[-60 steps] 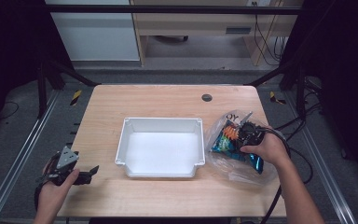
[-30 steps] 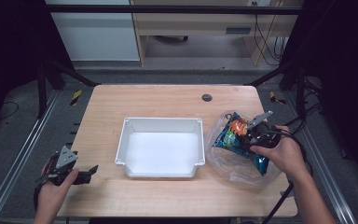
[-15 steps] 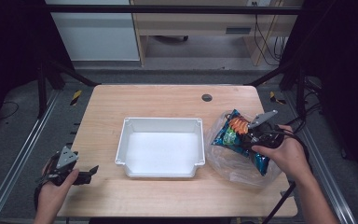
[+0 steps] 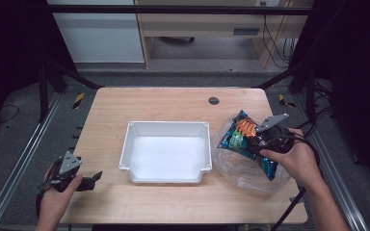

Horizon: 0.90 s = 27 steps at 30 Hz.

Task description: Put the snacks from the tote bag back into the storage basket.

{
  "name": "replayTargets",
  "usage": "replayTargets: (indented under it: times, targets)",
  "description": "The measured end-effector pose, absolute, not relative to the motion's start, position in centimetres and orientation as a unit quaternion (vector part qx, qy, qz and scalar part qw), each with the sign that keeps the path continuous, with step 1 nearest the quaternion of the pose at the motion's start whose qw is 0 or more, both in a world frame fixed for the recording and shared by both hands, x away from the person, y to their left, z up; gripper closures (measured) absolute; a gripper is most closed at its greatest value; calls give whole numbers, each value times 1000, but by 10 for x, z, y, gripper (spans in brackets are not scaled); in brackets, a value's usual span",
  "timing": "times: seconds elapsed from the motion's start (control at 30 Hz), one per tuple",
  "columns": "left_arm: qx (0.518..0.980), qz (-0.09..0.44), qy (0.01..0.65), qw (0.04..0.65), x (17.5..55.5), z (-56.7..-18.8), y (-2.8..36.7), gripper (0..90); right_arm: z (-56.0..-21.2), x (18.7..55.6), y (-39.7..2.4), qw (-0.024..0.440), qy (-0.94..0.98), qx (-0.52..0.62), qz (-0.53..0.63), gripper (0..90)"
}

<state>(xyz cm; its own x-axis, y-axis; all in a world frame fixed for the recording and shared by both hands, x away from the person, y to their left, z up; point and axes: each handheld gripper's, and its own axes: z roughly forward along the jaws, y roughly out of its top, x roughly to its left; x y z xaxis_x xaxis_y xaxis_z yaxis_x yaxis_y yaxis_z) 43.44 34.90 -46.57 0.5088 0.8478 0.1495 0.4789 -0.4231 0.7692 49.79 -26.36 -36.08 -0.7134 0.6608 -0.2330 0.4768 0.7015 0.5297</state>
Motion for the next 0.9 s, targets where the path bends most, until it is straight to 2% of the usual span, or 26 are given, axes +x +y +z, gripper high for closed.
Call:
replayTargets:
  times: [0.63, 0.9]
  targets:
    - [799, 267, 417, 340, 434, -468, 348, 34, -352, 490, -263, 221, 889, 320, 242, 419]
    - [779, 266, 447, 350, 434, -468, 364, 35, -349, 491, -260, 227, 887, 311, 254, 420]
